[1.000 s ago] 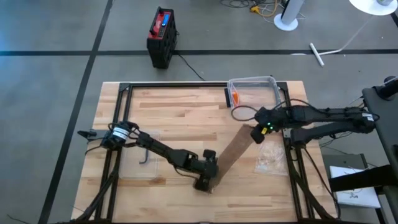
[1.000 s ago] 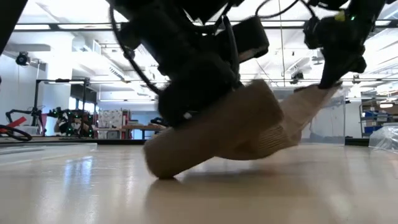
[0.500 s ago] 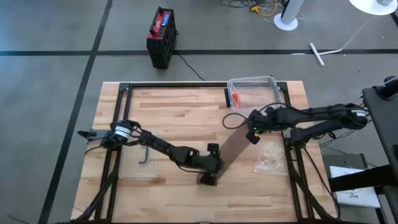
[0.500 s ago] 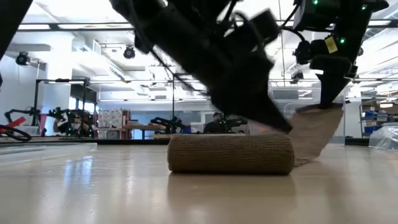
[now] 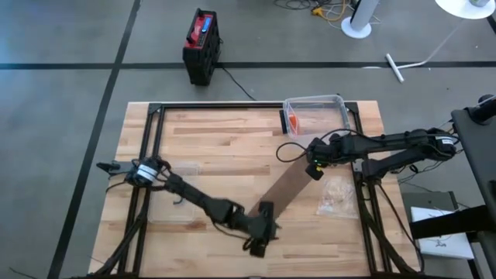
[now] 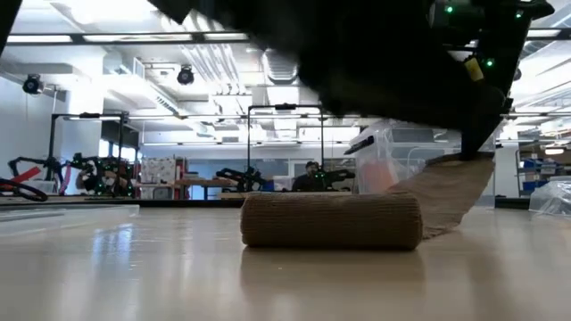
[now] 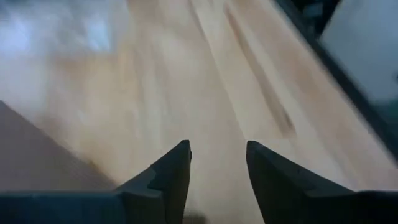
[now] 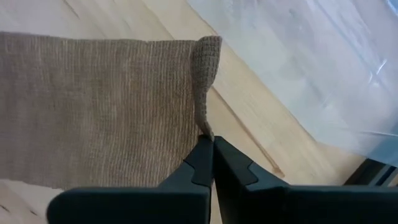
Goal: Roll bandage
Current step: Roll the brown bandage
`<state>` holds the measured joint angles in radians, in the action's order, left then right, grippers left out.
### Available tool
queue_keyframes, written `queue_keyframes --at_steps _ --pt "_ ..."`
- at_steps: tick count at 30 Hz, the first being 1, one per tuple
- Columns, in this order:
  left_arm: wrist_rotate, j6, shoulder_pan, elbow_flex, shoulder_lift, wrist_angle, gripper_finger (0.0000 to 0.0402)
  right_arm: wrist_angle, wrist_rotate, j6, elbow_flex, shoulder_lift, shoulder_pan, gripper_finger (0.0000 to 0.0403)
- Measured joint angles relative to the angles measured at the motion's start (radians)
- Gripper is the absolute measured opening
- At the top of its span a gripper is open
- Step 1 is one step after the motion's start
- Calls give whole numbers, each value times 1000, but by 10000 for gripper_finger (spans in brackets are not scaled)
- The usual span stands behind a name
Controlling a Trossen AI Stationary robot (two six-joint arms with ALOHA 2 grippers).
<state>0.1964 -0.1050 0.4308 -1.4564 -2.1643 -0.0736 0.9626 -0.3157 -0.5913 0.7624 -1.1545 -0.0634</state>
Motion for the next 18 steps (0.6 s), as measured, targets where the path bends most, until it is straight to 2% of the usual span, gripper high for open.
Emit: queue_keyframes --at_steps 7,13,18 --pt "69 -104 14 -1 -38 131 112 -6 1 -107 0 0 34 0" --pt "71 -172 76 4 17 322 86 -24 13 -207 0 -1 102 0" --pt "64 -174 141 7 72 533 79 -113 84 -291 -1 -18 186 0"
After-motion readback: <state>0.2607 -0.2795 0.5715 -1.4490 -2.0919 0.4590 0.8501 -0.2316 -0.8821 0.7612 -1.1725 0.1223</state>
